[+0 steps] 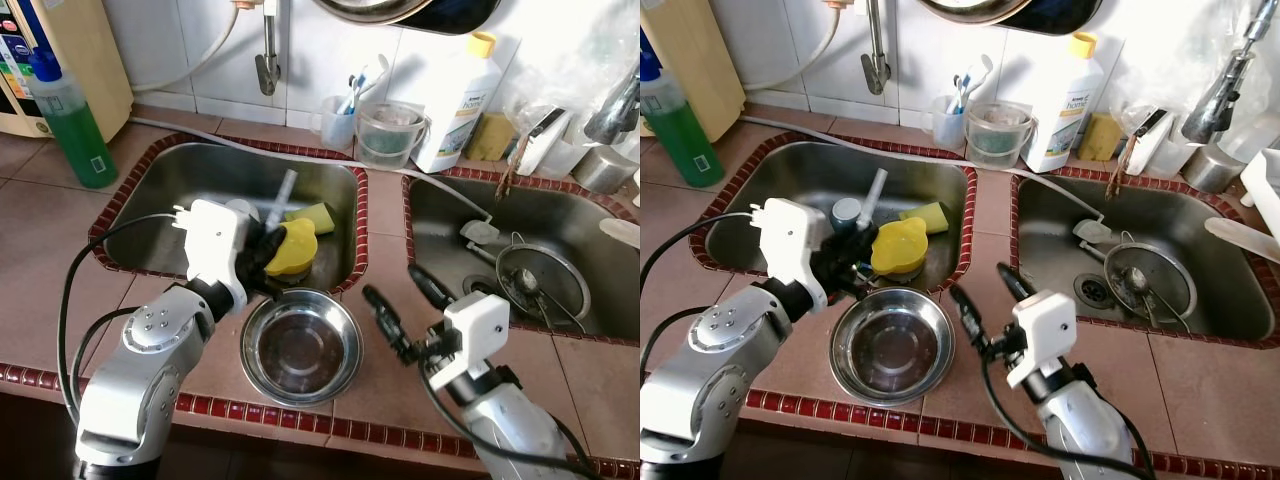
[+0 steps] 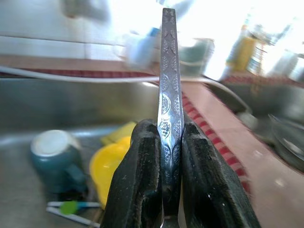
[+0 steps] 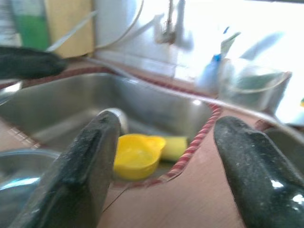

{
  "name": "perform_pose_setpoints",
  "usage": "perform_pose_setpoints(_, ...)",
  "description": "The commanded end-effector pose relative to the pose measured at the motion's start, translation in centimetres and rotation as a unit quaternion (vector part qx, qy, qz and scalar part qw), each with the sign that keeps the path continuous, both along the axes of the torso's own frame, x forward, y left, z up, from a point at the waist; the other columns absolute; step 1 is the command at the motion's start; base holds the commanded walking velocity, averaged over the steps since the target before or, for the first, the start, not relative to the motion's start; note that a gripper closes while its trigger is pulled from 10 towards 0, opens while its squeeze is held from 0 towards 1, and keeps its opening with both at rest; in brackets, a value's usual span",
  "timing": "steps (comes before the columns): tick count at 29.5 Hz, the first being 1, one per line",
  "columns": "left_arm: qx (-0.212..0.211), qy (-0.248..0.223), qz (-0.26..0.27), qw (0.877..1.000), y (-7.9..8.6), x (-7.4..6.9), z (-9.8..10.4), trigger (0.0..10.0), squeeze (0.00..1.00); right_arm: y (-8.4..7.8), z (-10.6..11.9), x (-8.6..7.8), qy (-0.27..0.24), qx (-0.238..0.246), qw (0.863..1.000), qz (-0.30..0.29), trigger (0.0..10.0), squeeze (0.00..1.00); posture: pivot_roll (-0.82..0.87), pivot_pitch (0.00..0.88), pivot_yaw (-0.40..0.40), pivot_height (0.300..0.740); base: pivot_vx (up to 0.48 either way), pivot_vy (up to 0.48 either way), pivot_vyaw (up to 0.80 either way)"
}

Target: Kitchen organization

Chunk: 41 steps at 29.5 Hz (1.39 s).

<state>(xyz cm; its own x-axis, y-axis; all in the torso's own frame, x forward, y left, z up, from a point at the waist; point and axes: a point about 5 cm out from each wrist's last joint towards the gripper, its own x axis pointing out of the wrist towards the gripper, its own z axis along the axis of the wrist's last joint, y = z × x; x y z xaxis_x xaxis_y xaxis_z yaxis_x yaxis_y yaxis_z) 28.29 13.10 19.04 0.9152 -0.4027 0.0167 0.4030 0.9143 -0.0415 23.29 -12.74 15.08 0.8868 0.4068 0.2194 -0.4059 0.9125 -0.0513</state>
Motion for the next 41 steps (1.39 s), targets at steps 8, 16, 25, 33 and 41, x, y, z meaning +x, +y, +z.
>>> perform_pose_setpoints(8, -0.023, -0.070, 0.070, 0.995, 0.0, 1.3, -0.1, 10.0, 0.00, -0.3, 0.9, 3.9, -0.031, 0.029, 0.994, -0.098, 10.0, 0.00, -0.18, 0.015, -0.073, 0.740, 0.000, 0.000, 0.00)
perform_pose_setpoints(16, -0.050, -0.095, 0.090, 0.990, 0.0, 1.9, -0.5, 10.0, 0.00, -1.0, 0.9, 5.8, -0.024, 0.031, 0.987, -0.157, 10.0, 0.00, -0.17, 0.000, -0.078, 0.740, 0.000, 0.000, 0.00)
perform_pose_setpoints(25, -0.076, -0.117, 0.097, 0.985, 0.6, 2.1, -2.4, 10.0, 0.00, -0.4, -0.1, 6.5, -0.059, 0.027, 0.983, -0.169, 10.0, 0.00, -0.18, 0.000, -0.060, 0.740, 0.000, 0.000, 0.00)
perform_pose_setpoints(33, -0.060, -0.106, 0.096, 0.988, 0.7, 2.6, -4.4, 10.0, 0.00, -0.6, -1.6, 6.8, -0.056, 0.014, 0.981, -0.184, 10.0, 0.00, -0.18, 0.000, -0.057, 0.740, 0.000, 0.000, 0.00)
perform_pose_setpoints(41, -0.056, -0.122, 0.100, 0.986, 0.5, 2.9, -4.6, 10.0, 0.00, 0.1, -2.6, 6.9, -0.050, 0.017, 0.982, -0.180, 10.0, 0.00, -0.18, 0.000, -0.052, 0.740, 0.000, 0.000, 0.00)
